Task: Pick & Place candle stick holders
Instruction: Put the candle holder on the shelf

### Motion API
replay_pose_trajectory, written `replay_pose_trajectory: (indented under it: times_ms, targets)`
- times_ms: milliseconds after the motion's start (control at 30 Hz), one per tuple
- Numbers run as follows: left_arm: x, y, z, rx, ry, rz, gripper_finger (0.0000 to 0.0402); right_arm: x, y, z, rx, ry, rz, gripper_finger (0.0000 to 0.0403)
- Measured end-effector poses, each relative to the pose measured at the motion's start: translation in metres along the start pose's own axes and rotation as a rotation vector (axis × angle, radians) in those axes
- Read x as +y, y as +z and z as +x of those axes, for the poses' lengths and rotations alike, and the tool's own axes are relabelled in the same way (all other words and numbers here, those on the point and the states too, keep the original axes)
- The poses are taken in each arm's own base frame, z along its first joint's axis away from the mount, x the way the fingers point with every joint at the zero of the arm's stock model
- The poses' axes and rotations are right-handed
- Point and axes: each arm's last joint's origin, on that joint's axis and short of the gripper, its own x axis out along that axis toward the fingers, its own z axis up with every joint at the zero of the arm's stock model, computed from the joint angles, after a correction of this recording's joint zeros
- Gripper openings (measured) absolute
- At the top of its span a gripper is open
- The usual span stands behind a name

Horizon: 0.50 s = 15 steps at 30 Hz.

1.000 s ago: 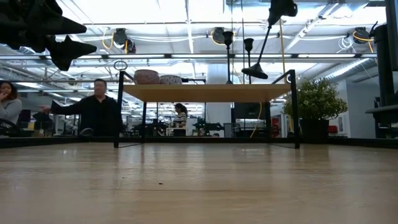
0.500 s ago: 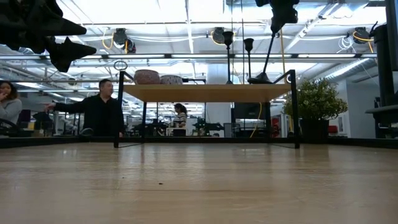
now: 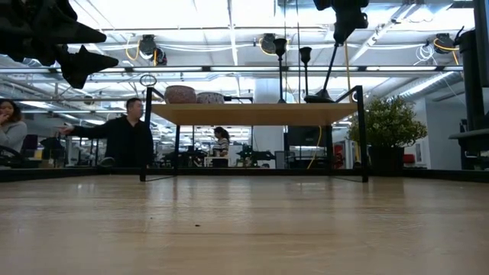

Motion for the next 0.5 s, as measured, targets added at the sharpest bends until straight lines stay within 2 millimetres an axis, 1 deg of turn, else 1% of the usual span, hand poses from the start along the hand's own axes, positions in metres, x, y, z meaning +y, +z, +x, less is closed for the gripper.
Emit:
replay_pose_trajectory:
  times_ms: [167, 500]
  targets:
    - [0.0, 0.0, 0.0, 0.0, 0.0, 0.0, 0.0267, 0.0, 0.003, 0.0, -0.031, -0.011, -0.001, 0.0092]
    - [0.0, 0.0, 0.0, 0.0, 0.0, -0.002, 0.0267, 0.001, 0.015, 0.0, -0.142, 0.001, -0.034, 0.0113]
